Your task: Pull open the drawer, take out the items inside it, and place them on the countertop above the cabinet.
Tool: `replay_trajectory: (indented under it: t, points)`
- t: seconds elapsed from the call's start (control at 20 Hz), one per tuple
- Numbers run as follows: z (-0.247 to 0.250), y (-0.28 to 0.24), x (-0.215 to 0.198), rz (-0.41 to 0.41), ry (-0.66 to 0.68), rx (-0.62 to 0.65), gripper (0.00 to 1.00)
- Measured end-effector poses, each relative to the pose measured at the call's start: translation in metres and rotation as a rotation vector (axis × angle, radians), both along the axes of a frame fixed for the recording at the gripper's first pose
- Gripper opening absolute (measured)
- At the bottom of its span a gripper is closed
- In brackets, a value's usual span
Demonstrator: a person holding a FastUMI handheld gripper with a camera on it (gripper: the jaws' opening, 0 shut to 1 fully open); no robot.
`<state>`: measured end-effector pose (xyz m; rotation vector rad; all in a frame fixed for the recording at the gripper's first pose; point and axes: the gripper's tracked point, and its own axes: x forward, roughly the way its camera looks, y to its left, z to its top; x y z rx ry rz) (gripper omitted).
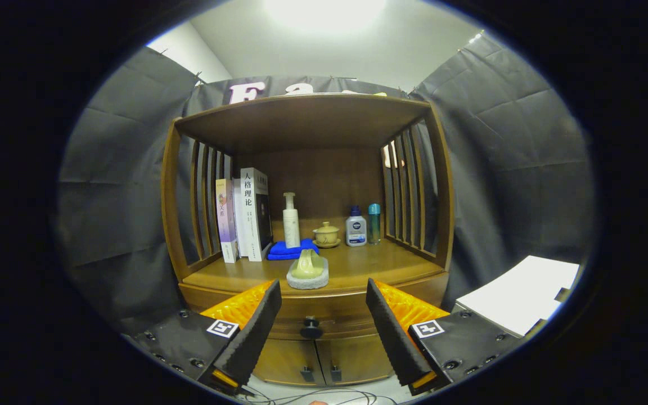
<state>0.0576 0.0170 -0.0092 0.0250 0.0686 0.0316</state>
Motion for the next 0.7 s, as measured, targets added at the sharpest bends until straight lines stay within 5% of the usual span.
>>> replay_trajectory:
  t: [0.7]
  points:
    - [0.051,0.021,-0.059,-0.027,-0.047,-0.127,0.97]
